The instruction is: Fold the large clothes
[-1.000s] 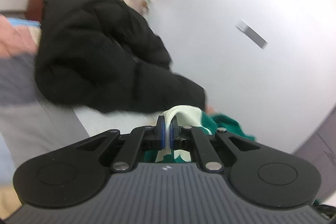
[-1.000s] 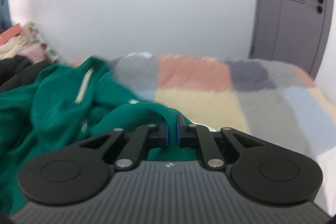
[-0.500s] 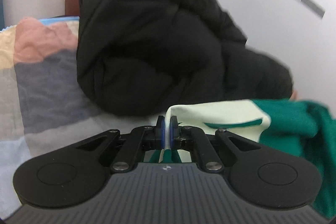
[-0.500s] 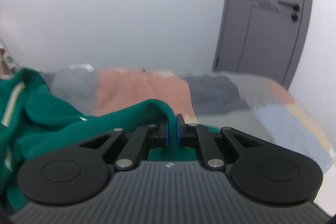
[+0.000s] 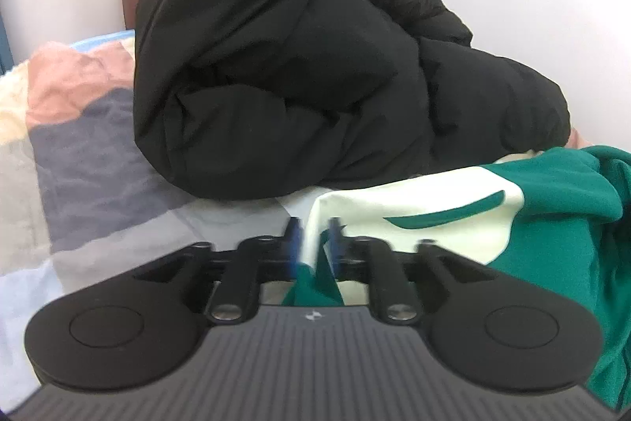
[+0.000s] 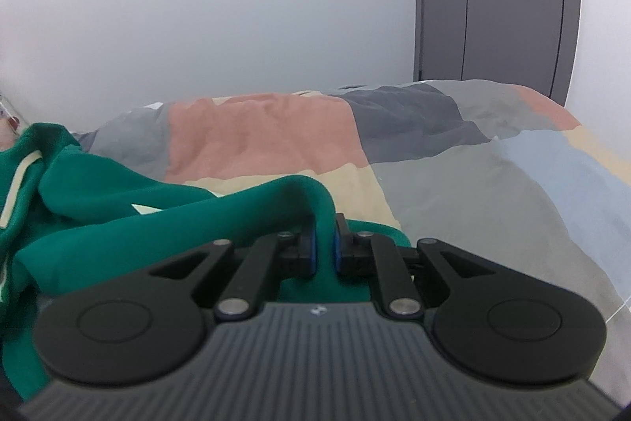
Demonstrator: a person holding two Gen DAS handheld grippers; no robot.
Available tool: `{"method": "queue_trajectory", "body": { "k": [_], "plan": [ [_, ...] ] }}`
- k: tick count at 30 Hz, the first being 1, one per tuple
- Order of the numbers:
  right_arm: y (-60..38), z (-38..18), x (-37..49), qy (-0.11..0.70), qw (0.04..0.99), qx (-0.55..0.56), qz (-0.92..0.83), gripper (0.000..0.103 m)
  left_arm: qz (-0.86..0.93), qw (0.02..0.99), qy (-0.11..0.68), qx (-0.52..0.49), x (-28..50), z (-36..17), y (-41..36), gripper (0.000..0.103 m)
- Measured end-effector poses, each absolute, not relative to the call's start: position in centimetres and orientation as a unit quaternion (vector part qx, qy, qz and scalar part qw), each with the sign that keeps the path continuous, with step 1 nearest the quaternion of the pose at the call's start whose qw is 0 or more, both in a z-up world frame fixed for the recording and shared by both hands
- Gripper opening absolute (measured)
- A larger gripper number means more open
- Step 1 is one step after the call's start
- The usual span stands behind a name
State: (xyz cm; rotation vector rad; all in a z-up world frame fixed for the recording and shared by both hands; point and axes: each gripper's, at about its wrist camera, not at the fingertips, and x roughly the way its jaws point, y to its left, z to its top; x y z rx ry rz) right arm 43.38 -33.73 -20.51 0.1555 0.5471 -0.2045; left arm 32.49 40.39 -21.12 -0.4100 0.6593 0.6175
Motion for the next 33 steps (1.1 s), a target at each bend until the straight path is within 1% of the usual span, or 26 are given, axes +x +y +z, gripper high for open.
{"method": "queue_trajectory", "body": {
  "k": [2,3,4,5,6,7,13,18,21,24,26,27,28,30,32,33],
  "plan": [
    [-33.8,-20.2,43.0,0.270,0.955,0.082,-0.097,0.013,0.291,0.890,0.299,-0.183,31.7,-20.0,39.4,0.054],
    [-33.8,-20.0,42.8,0.269,0.955,0.080,-0.097,0.016,0.289,0.895,0.291,-0.174,31.3,-19.4,38.8,0.055],
    [-33.7,-19.8,42.5,0.267,0.956,0.074,-0.099,0.027,0.288,0.899,0.285,-0.165,31.0,-18.9,38.3,0.056],
    [-33.6,-19.6,42.2,0.264,0.957,0.068,-0.098,0.036,0.285,0.904,0.277,-0.158,30.6,-18.2,37.6,0.057],
    [-33.6,-19.4,41.9,0.257,0.959,0.067,-0.094,0.057,0.281,0.908,0.268,-0.156,30.2,-17.6,36.9,0.059],
    [-33.5,-19.0,41.5,0.248,0.962,0.070,-0.090,0.067,0.274,0.912,0.261,-0.157,29.8,-17.0,36.2,0.060],
    [-31.3,-15.7,39.2,0.200,0.973,0.105,-0.055,0.067,0.195,0.941,0.236,-0.146,28.5,-14.5,29.5,0.063],
    [-25.6,-13.9,36.9,0.177,0.981,0.078,0.031,0.067,0.130,0.945,0.253,-0.163,29.0,-15.6,24.2,0.065],
    [-21.0,-14.8,36.2,0.204,0.970,0.063,0.117,0.067,0.110,0.941,0.284,-0.145,30.3,-17.0,22.1,0.065],
    [-15.6,-17.2,37.5,0.275,0.940,0.054,0.195,0.067,0.103,0.935,0.303,-0.153,31.6,-18.3,21.9,0.065],
    [-11.7,-19.2,38.9,0.305,0.928,0.020,0.215,0.067,0.104,0.930,0.308,-0.172,31.9,-19.0,22.2,0.065],
    [-10.4,-20.0,39.6,0.312,0.926,0.008,0.215,0.069,0.102,0.928,0.309,-0.179,32.1,-19.4,22.3,0.065],
    [-9.0,-20.8,40.5,0.319,0.925,-0.002,0.208,0.074,0.103,0.927,0.310,-0.184,32.2,-19.6,22.6,0.065],
    [-6.9,-21.8,42.0,0.322,0.926,-0.012,0.197,0.080,0.100,0.927,0.308,-0.191,32.2,-19.9,23.1,0.065],
    [-4.9,-21.8,43.8,0.307,0.931,-0.046,0.190,0.079,0.096,0.928,0.304,-0.196,32.3,-19.9,23.2,0.065],
    [-4.1,-21.7,44.4,0.297,0.935,-0.062,0.185,0.076,0.093,0.929,0.300,-0.196,32.3,-19.9,23.2,0.065]
  ]
}}
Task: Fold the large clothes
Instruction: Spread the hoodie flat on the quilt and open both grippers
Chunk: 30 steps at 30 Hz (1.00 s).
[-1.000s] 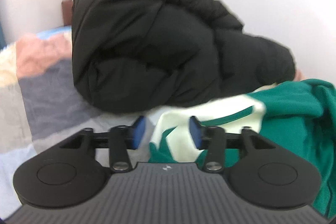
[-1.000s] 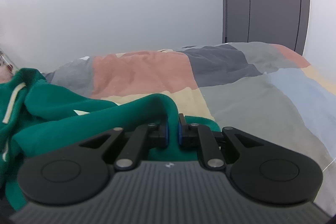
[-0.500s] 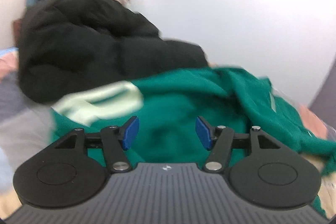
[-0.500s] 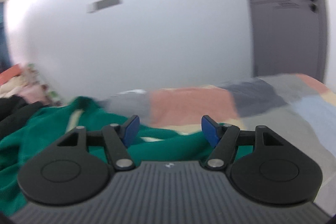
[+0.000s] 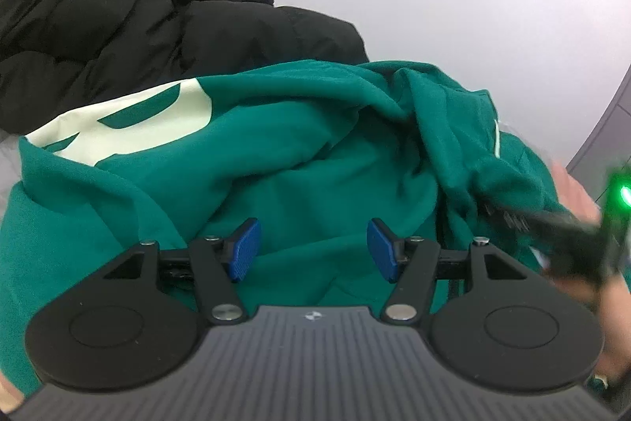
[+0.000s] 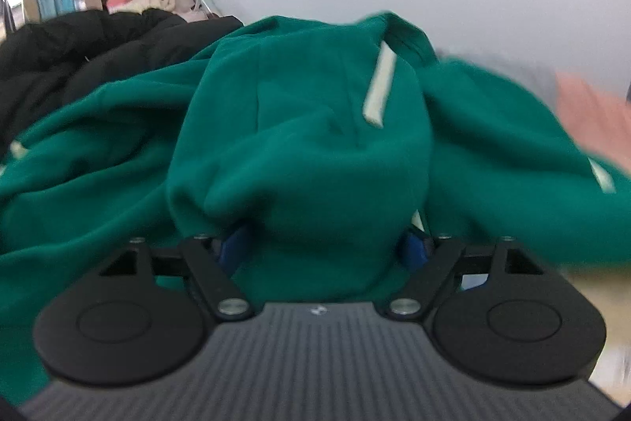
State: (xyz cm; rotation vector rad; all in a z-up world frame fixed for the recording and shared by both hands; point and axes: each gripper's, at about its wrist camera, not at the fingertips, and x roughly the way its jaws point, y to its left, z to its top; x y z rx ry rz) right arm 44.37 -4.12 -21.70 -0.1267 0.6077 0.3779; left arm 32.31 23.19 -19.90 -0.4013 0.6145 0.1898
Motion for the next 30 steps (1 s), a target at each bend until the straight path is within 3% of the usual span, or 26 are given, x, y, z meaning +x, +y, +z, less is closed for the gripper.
{"method": "queue_trajectory", "body": {
  "k": [4,6,9,17,23,26,27,28,30],
  "plan": [
    [-1.4,-18.4,49.7,0.275,0.942,-0.081,0.174,0.030,0.094,0.937,0.280,-0.189,33.1,-20.0,23.4,0.067],
    [0.0,-16.6,52.9,0.268,0.946,-0.088,0.158,0.021,0.094,0.940,0.270,-0.187,34.0,-20.4,23.7,0.067],
    [1.6,-13.0,58.6,0.256,0.954,-0.073,0.137,0.017,0.097,0.944,0.260,-0.180,35.6,-21.2,24.4,0.067],
    [6.4,-5.6,70.7,0.119,0.985,-0.087,0.089,0.016,0.105,0.943,0.237,-0.209,38.8,-24.1,26.9,0.067],
    [7.3,-10.7,75.4,0.162,0.981,-0.067,0.083,0.019,0.117,0.948,0.223,-0.193,39.4,-24.9,26.5,0.068],
    [7.5,-13.5,75.4,0.186,0.977,-0.058,0.088,0.041,0.119,0.952,0.220,-0.179,39.2,-25.0,25.9,0.068],
    [7.4,-14.0,74.9,0.189,0.977,-0.054,0.085,0.056,0.118,0.951,0.219,-0.182,39.1,-25.0,25.9,0.068],
    [7.0,-14.3,74.2,0.189,0.977,-0.048,0.092,0.064,0.117,0.951,0.219,-0.186,39.0,-25.0,26.1,0.068],
    [6.3,-14.3,72.5,0.183,0.977,-0.043,0.104,0.065,0.114,0.949,0.221,-0.193,39.1,-24.9,26.3,0.068]
  ]
}}
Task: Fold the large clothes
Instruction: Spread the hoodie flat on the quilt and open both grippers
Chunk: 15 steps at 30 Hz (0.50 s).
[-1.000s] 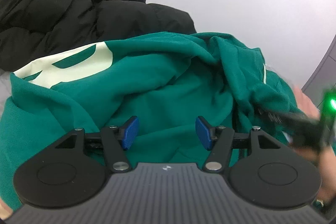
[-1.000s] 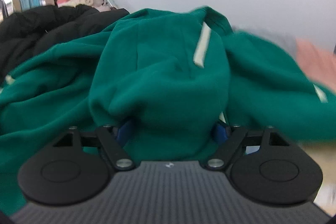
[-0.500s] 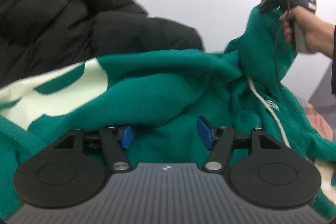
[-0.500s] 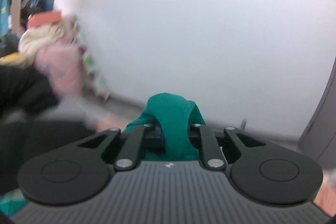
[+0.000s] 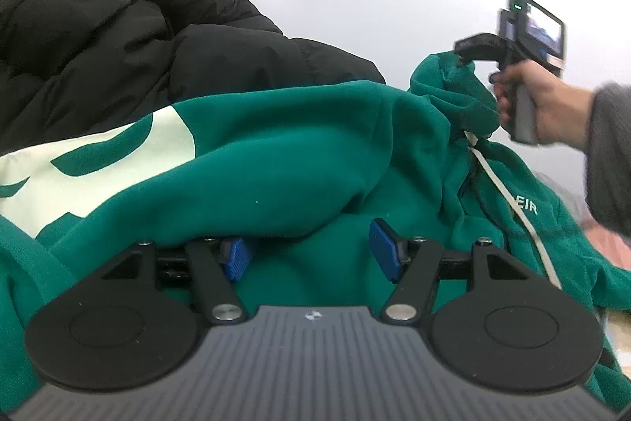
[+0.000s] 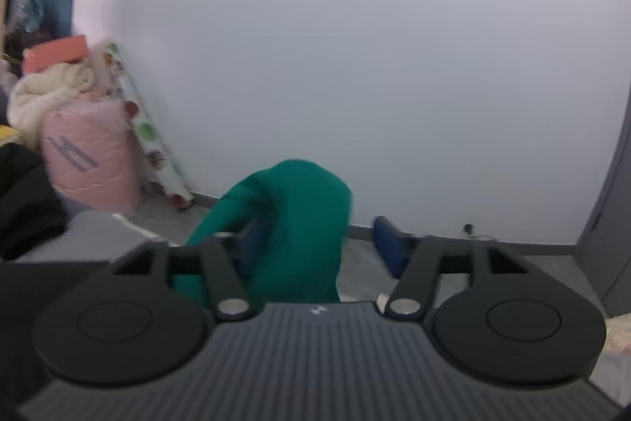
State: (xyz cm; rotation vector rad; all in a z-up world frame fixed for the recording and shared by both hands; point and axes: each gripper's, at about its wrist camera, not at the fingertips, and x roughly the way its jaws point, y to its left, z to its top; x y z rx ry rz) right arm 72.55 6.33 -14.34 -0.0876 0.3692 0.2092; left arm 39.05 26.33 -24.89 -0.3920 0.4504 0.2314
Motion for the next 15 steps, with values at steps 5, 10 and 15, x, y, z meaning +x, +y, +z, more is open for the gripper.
{"method": "queue_trajectory", "body": {
  "k": [5,10,15],
  "plan": [
    [2.8,-14.1,66.5,0.211,0.967,-0.074,0.119,0.065,0.115,0.943,0.239,-0.199,38.5,-24.2,26.7,0.068],
    [-3.9,-13.4,57.7,0.243,0.959,-0.073,0.123,0.065,0.127,0.936,0.266,-0.190,37.0,-23.3,26.3,0.068],
    [-11.1,-13.6,49.7,0.281,0.953,-0.043,0.104,0.065,0.146,0.930,0.286,-0.181,34.4,-22.0,25.7,0.068]
  ]
}}
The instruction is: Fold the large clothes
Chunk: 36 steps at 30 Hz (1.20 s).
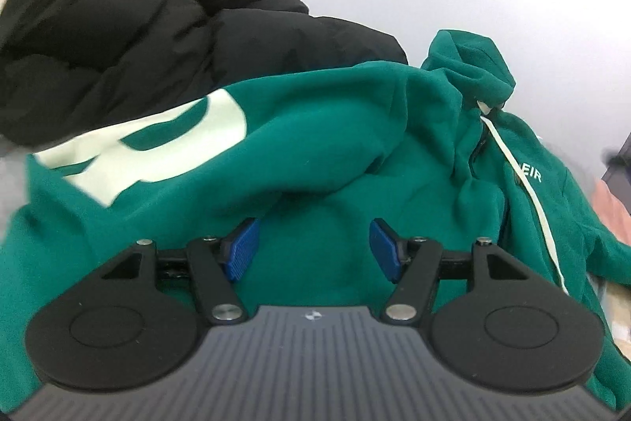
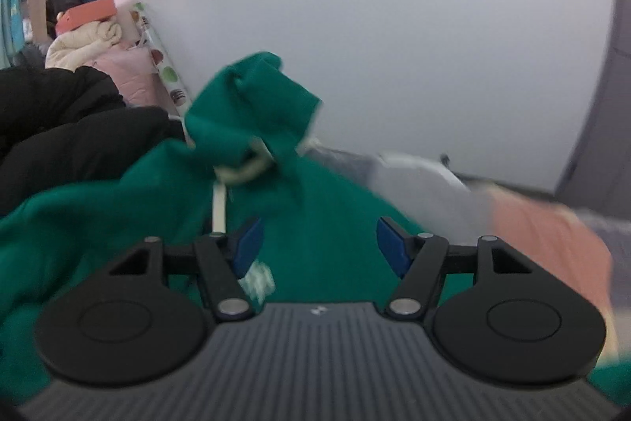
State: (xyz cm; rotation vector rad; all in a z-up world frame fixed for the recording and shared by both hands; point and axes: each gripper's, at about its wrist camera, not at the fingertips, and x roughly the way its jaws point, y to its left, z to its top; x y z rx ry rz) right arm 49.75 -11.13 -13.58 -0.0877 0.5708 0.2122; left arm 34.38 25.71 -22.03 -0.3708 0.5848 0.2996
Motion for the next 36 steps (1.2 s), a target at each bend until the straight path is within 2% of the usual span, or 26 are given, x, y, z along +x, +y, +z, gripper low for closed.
{"method": "queue_trajectory", "body": {
  "k": [8,11,14,17,21,22,24,25,26,28,33,36],
  "plan": [
    [-20.6,-16.1,40.7,0.316,0.947,-0.012,0.057,0.065,0.189,0.929,0.269,-0.169,28.2,-18.9,26.2,0.068],
    [-22.5,-17.4,38.4,0.325,0.945,-0.021,0.043,0.065,0.203,0.923,0.287,-0.160,27.1,-18.7,26.5,0.077],
    [-23.6,-18.8,36.8,0.338,0.940,-0.018,0.045,0.065,0.211,0.913,0.313,-0.151,27.4,-19.7,26.2,0.080],
    [-23.6,-19.7,36.0,0.365,0.929,-0.002,0.060,0.065,0.203,0.910,0.336,-0.132,28.3,-20.8,25.4,0.089],
    [-22.8,-20.6,35.0,0.386,0.918,0.049,0.074,0.065,0.222,0.907,0.341,-0.110,29.6,-21.8,25.3,0.089],
    [-22.7,-20.9,34.8,0.391,0.915,0.065,0.076,0.065,0.228,0.906,0.341,-0.106,29.8,-22.0,25.5,0.086],
    [-22.3,-21.4,34.5,0.406,0.906,0.089,0.081,0.065,0.243,0.904,0.339,-0.096,29.7,-22.1,25.9,0.069],
    [-22.2,-21.6,34.4,0.408,0.904,0.093,0.085,0.065,0.241,0.906,0.332,-0.103,29.3,-21.8,26.3,0.065],
    [-22.1,-21.6,34.3,0.409,0.903,0.093,0.088,0.065,0.242,0.907,0.324,-0.114,28.9,-21.5,26.9,0.052],
    [-22.0,-21.5,34.3,0.408,0.905,0.087,0.087,0.065,0.249,0.908,0.309,-0.136,28.1,-20.4,28.3,0.033],
    [-22.6,-22.0,35.1,0.415,0.898,0.116,0.084,0.065,0.297,0.900,0.295,-0.118,27.2,-17.2,32.3,0.023],
    [-22.6,-22.1,35.4,0.413,0.899,0.112,0.090,0.065,0.353,0.887,0.291,-0.062,27.3,-15.3,35.8,0.002]
  ]
}}
